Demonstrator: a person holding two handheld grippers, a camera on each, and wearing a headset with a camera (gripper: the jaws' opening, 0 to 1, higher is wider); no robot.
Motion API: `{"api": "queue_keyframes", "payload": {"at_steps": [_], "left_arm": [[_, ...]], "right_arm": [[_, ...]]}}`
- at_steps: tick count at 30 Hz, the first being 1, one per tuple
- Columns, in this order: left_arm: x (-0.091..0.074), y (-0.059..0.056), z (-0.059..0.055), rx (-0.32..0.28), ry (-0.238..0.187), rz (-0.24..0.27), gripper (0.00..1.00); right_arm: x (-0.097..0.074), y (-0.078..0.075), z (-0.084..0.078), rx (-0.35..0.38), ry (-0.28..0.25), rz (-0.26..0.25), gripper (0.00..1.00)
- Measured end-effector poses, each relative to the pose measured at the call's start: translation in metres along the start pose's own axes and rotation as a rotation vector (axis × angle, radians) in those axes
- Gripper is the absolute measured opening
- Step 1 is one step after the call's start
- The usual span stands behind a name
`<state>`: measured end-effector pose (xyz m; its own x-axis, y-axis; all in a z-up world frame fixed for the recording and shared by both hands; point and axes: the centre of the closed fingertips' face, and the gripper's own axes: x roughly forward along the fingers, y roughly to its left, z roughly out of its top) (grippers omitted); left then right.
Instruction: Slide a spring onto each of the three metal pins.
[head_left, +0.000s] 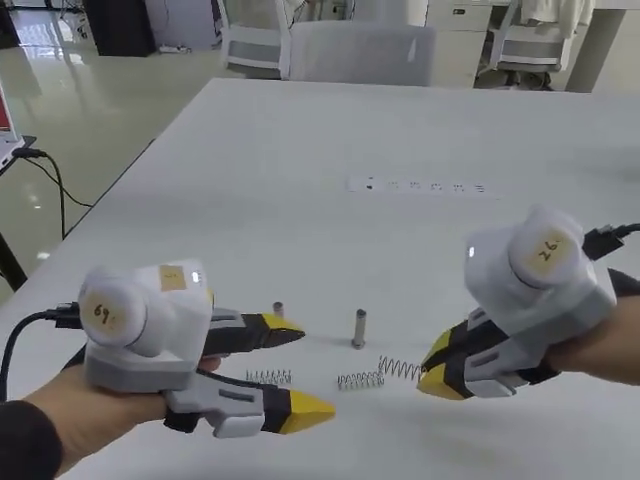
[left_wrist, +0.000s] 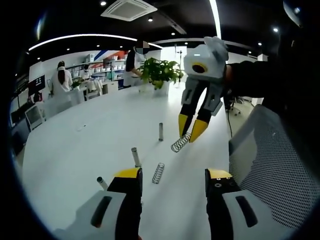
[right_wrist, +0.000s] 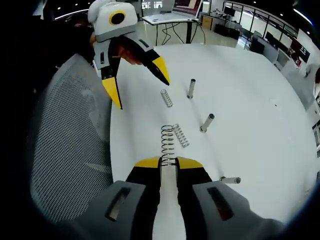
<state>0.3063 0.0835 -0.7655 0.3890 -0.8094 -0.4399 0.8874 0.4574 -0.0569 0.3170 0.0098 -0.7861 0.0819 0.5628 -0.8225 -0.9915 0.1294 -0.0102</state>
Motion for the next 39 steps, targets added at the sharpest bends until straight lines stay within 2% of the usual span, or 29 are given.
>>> {"api": "queue_keyframes", "payload": {"at_steps": [11, 18, 29, 39], "left_arm": [[0.014, -0.013, 0.005, 0.034, 0.003, -0.069, 0.38], [0.02, -0.022, 0.008, 0.055, -0.002, -0.098, 0.31], [0.024, -0.026, 0.01, 0.087, -0.009, -0.123, 0.18], [0.026, -0.032, 0.006, 0.14, 0.009, -0.138, 0.1]], "right_arm": [[0.004, 0.01, 0.016, -0.094, 0.03, 0.044, 0.13], [0.005, 0.018, 0.02, -0.138, 0.039, 0.08, 0.13], [0.005, 0.026, 0.023, -0.18, 0.048, 0.114, 0.13], [0.002, 0.034, 0.024, -0.213, 0.062, 0.137, 0.13]]}}
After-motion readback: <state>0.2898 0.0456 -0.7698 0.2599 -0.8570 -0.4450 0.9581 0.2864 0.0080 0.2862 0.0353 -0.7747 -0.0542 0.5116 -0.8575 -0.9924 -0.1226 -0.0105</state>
